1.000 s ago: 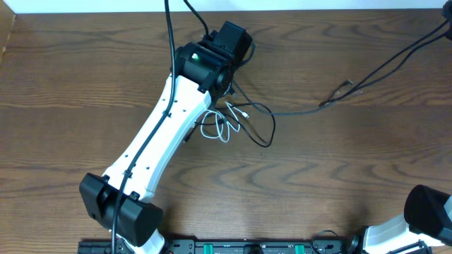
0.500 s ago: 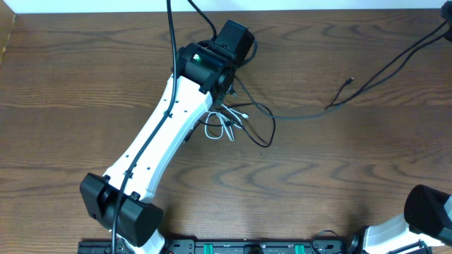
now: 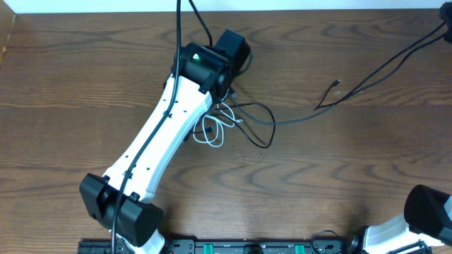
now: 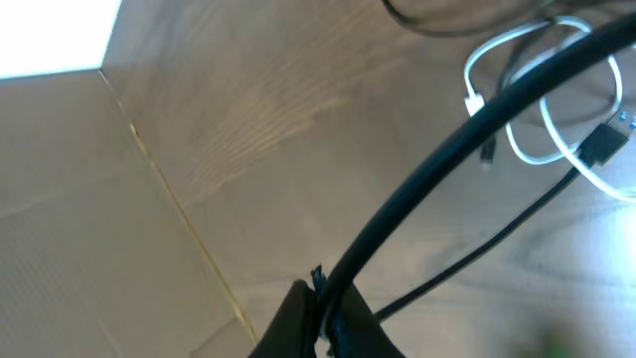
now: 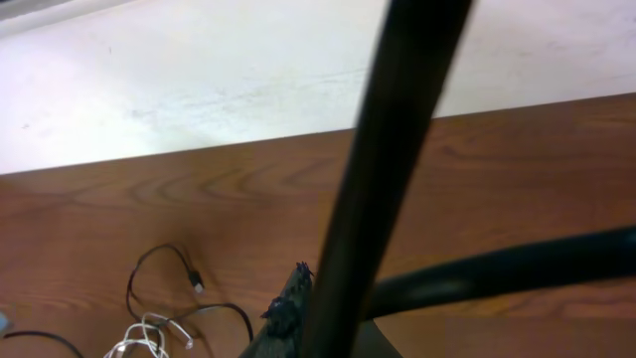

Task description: Untangle cables

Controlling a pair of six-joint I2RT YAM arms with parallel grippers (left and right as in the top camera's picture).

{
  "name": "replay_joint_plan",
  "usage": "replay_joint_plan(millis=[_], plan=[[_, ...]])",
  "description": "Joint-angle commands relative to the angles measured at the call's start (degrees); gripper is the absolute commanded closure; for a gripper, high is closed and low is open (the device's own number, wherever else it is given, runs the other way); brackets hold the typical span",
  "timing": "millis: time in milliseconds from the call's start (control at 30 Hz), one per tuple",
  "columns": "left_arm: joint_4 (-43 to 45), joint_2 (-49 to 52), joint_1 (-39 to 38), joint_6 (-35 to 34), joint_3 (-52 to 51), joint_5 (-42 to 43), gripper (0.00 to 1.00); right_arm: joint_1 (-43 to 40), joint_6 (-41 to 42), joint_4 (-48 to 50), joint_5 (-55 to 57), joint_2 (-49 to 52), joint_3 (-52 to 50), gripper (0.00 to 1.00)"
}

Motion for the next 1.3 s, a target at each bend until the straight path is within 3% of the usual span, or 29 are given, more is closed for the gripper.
replay_joint_plan(millis=[0,67,400,467,567,733,900,1267], plan=[[-1.81,-0.85,0.44,-3.37,0.59,0.76,0.93,-0.07,-1.11,-0.11,-0.52,-0.33,0.07,0.99],[-1.62,-0.83,0.85,-5.22,0.42,1.09,0.93,-0.07,-1.11,-0.28,-0.52,-0.33,0.07,0.99],[4.57,0.57,3.65,-6.64,-4.96,19.12,0.93,-0.07,-1.31,-0.74,-0.52,-0.33,0.07,0.99],[4.83,0.74,4.31,-7.85,-6.86,18.34,0.92,-0.07,-1.31,-0.76,-0.52,-0.33,0.07,0.99],[4.9,0.83,5.81,-15.15,-9.55,11.17,0.92,-0.07,-1.31,-0.74,-0.52,-0.33,0.07,0.99],[5.57,0.83,9.79,-21.24,-11.13,10.08,0.93,-0.07,-1.31,-0.74,-0.52,-0.33,0.07,0.99],[8.0,-0.2,11.8,-20.57,-9.01,10.12,0.92,-0.07,-1.31,-0.7,-0.52,-0.33,0.07,0.99],[7.1,-8.7,10.51,-8.63,-5.79,3.85,0.92,-0.07,-1.31,-0.68,-0.5,-0.33,0.07,0.99]])
